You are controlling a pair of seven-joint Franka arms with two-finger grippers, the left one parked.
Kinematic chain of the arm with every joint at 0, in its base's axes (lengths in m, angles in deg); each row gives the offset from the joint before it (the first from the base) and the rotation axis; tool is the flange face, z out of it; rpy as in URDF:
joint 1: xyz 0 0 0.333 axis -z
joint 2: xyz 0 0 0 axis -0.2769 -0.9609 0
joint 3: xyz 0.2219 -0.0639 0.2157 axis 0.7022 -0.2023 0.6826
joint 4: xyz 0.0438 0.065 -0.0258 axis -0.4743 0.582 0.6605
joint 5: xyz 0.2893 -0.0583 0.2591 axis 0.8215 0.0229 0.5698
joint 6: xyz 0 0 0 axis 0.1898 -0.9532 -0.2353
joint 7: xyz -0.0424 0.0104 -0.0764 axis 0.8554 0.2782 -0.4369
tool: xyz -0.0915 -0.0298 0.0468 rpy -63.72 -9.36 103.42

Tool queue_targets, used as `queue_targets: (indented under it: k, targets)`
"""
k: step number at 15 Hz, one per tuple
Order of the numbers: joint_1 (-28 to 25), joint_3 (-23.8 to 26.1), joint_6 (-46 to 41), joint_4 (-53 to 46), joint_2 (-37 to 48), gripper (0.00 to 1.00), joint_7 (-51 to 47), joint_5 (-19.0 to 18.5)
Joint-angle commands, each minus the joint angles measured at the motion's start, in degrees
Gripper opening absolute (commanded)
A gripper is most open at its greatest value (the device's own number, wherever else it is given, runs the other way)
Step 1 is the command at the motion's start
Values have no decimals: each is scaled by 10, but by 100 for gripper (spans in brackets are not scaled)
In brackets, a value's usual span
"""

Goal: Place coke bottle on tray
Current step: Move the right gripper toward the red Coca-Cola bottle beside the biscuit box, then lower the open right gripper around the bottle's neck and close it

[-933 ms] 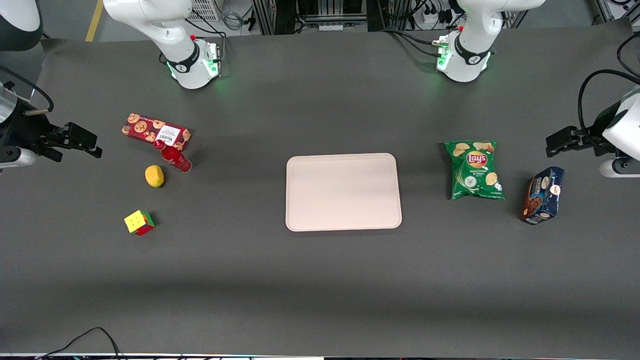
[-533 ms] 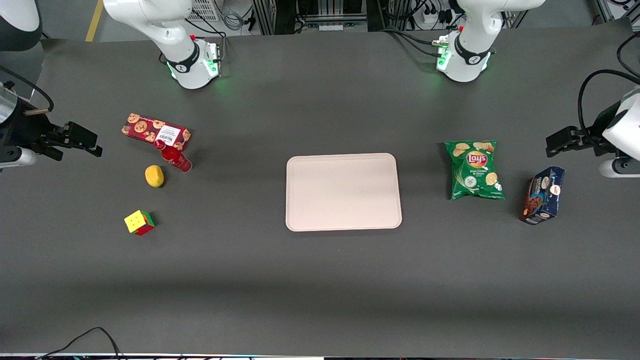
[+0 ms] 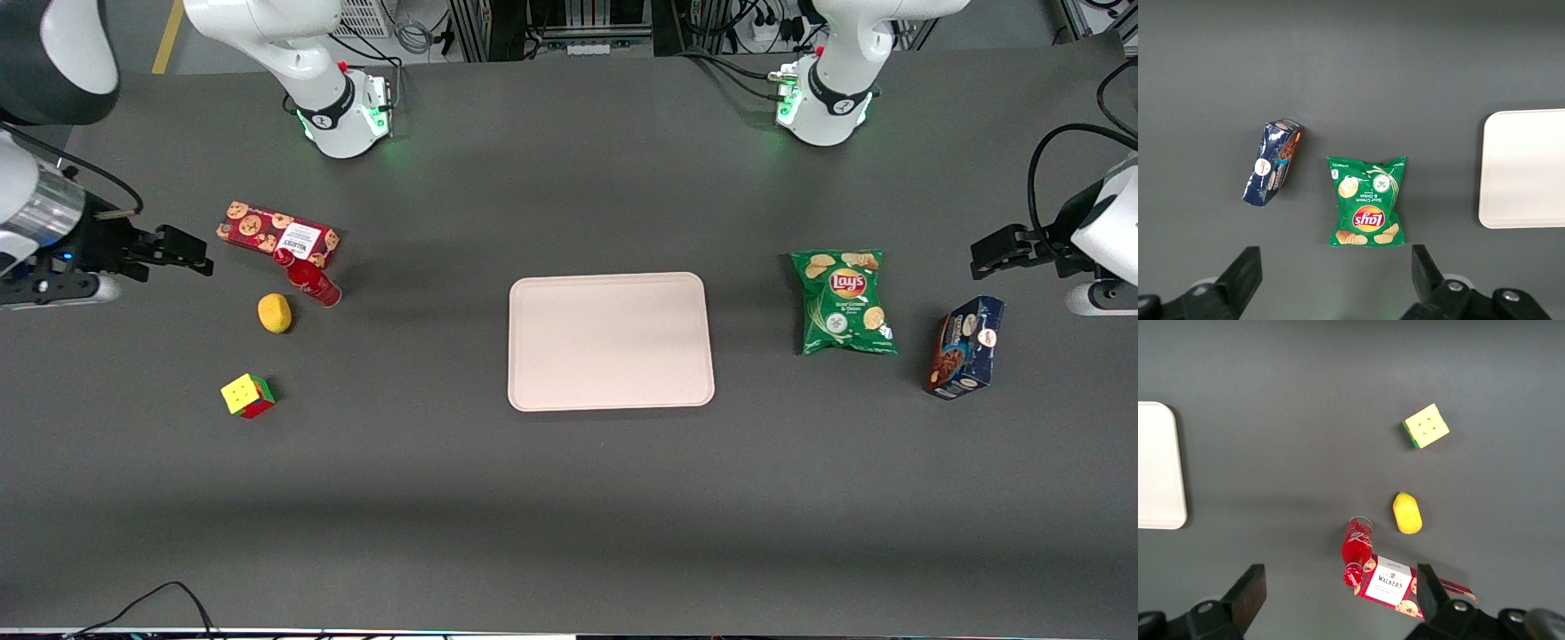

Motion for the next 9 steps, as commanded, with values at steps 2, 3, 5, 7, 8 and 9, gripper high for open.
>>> queue_targets:
  k: [2,3,5,7,8,9]
  targets:
    - [-2,10,144,231,126,100,-9,-10]
    - [-2,15,163,256,134,100,-9,-11]
    - [-2,16,203,307,149,100,-8,-12]
    - [-2,28,243,352,155,100,-8,-23]
    - [-2,31,263,371,155,100,-8,-25]
    - [-2,32,283,388,154,100,-8,-26]
